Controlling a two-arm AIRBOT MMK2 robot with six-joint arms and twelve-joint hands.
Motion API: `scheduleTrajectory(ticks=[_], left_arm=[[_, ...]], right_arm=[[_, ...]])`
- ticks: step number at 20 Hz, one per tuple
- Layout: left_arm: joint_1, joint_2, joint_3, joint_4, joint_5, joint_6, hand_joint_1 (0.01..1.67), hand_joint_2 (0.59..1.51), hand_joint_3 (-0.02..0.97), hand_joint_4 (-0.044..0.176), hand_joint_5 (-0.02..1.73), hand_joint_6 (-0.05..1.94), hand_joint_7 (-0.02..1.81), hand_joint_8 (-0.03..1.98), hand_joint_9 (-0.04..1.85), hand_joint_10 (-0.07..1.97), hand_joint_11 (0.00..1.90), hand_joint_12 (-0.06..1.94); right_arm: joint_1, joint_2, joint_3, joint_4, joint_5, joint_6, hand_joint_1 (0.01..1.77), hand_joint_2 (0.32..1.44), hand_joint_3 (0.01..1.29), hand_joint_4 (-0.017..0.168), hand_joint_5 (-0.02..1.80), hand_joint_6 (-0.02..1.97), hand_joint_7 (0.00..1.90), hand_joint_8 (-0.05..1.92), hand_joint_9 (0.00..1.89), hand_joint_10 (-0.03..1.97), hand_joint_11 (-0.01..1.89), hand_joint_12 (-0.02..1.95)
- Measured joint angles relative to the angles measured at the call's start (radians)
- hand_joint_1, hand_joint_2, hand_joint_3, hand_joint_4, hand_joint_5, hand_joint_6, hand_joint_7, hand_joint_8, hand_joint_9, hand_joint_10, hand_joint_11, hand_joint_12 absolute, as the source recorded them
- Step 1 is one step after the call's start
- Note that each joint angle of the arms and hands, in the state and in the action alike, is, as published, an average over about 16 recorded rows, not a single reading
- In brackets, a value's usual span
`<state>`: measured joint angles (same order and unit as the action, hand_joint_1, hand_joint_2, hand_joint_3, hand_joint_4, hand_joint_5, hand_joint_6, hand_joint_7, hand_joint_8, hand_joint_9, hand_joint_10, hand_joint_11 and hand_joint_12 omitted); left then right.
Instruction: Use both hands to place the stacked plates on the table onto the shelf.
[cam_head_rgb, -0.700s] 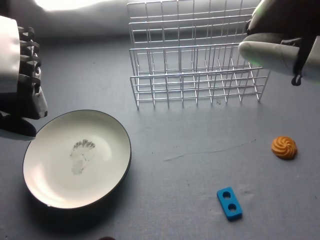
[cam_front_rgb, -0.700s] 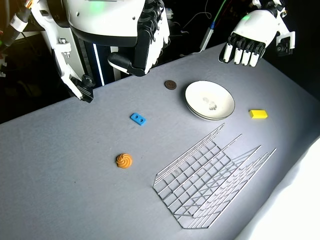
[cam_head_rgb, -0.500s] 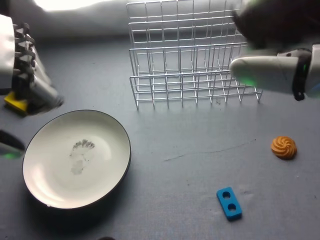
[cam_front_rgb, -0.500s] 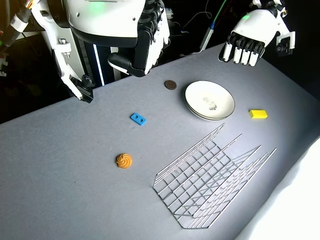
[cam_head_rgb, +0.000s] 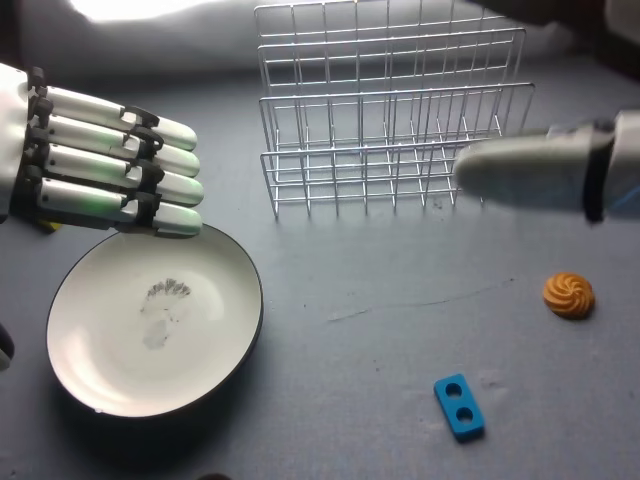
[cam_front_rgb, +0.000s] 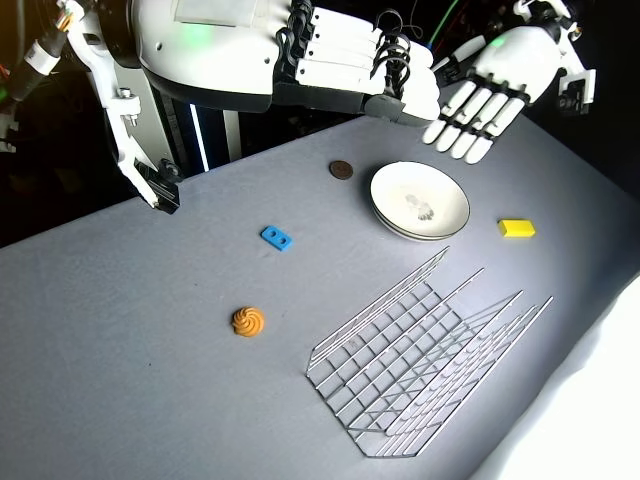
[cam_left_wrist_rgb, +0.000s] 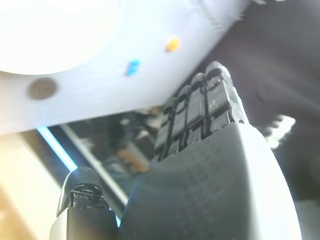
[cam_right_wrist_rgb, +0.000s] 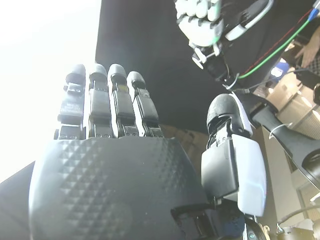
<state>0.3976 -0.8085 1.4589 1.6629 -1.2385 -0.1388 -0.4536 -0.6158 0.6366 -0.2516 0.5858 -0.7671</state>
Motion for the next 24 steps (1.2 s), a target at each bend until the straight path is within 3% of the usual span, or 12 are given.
scheduleTrajectory(ticks=[6,13,24], left_arm=[[0.048,-0.026,0.062,0.041,-0.043,0.022,0.02,1.049,0.024,-0.006,0.01,-0.01,0.02,-0.01,0.02,0.01,0.01,-0.02],[0.161,-0.063,0.141,0.032,-0.073,0.069,0.02,1.052,0.019,-0.006,0.02,0.00,0.02,-0.01,0.02,0.01,0.01,-0.02],[0.364,-0.118,0.207,-0.040,-0.072,0.136,0.02,1.054,0.019,-0.007,0.02,0.01,0.02,-0.01,0.02,0.01,0.01,-0.02]], right_arm=[[-0.047,-0.028,0.006,-0.027,0.029,-0.017,0.76,1.01,0.01,-0.002,0.05,0.02,0.05,0.01,0.04,0.00,0.01,0.06],[-0.109,-0.070,0.015,-0.014,0.063,-0.077,1.25,0.97,0.01,0.002,0.02,0.02,0.01,0.01,0.02,0.00,0.02,-0.02],[-0.164,-0.135,0.023,0.045,0.068,-0.233,1.30,1.04,0.02,0.001,0.02,0.02,0.01,0.01,0.02,0.00,0.02,-0.02]])
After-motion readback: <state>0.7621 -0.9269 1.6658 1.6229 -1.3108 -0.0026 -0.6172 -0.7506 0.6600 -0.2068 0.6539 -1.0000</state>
